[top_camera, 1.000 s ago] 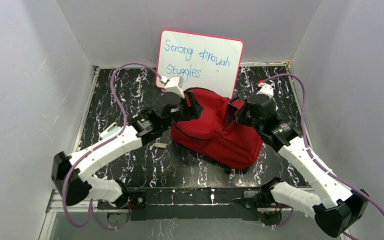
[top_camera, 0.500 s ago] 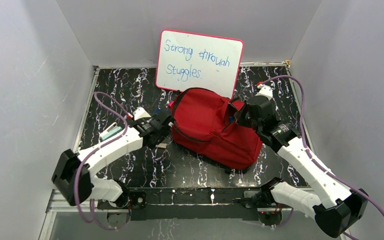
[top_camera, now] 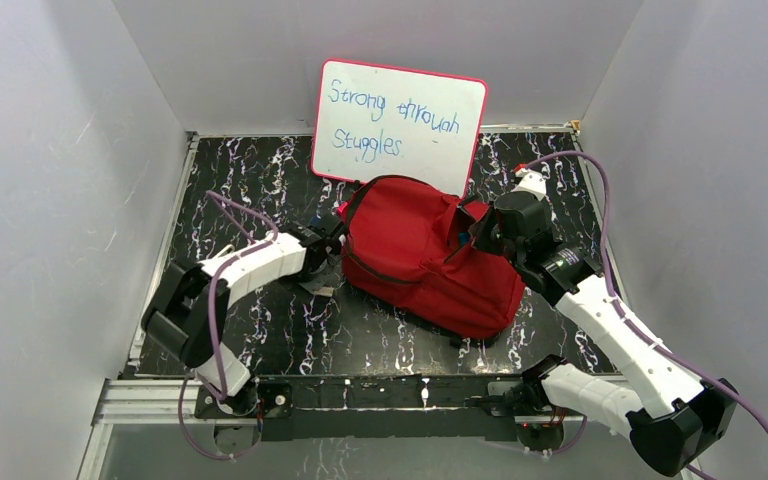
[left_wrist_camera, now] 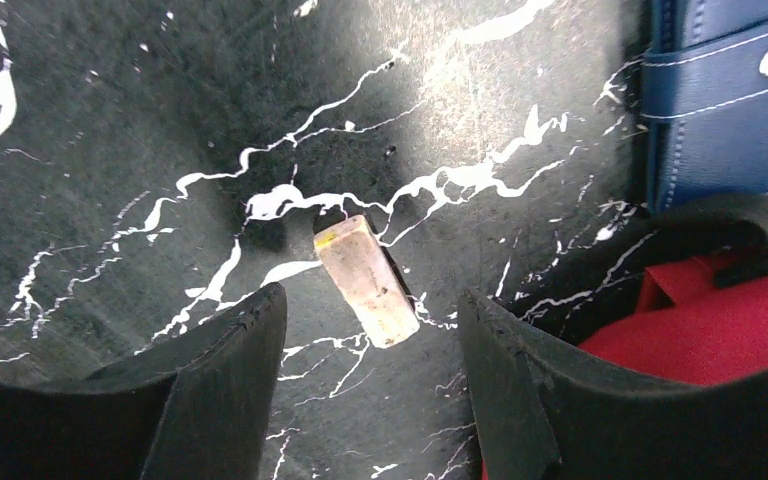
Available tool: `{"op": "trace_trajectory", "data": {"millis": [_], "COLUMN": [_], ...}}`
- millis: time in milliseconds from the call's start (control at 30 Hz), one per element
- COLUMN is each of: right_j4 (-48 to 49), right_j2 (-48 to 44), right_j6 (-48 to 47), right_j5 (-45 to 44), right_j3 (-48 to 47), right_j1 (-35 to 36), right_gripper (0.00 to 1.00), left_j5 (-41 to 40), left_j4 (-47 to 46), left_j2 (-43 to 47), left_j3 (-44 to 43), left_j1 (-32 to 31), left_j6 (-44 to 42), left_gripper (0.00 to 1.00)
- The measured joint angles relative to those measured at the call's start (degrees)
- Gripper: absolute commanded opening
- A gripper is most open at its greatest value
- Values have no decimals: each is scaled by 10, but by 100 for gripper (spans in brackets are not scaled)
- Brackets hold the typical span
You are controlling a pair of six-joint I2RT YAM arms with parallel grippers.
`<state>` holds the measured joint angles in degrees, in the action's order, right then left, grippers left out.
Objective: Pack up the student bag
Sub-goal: Pick up the stationery from the center of the board.
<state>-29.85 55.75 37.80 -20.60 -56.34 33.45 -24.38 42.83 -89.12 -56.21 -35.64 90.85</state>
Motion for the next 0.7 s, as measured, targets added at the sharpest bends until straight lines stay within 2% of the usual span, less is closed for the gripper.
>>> {"op": "trace_trajectory", "data": {"millis": [300, 600, 700], "right_j4": [0, 0, 0], "right_j2": [0, -8, -9], "right_j6": [0, 0, 0], "right_j5": [0, -1, 0], "right_j3": [0, 10, 10], "right_j1": [0, 0, 0], "right_gripper": [0, 0, 0], "left_j5": [28, 45, 47], "left_j4": [11, 12, 7], "left_j2": [-73, -92, -87], "left_j3": [-43, -42, -34], "left_j1": [1, 4, 5], "left_j6": [24, 37, 38], "left_gripper": [58, 46, 36]}}
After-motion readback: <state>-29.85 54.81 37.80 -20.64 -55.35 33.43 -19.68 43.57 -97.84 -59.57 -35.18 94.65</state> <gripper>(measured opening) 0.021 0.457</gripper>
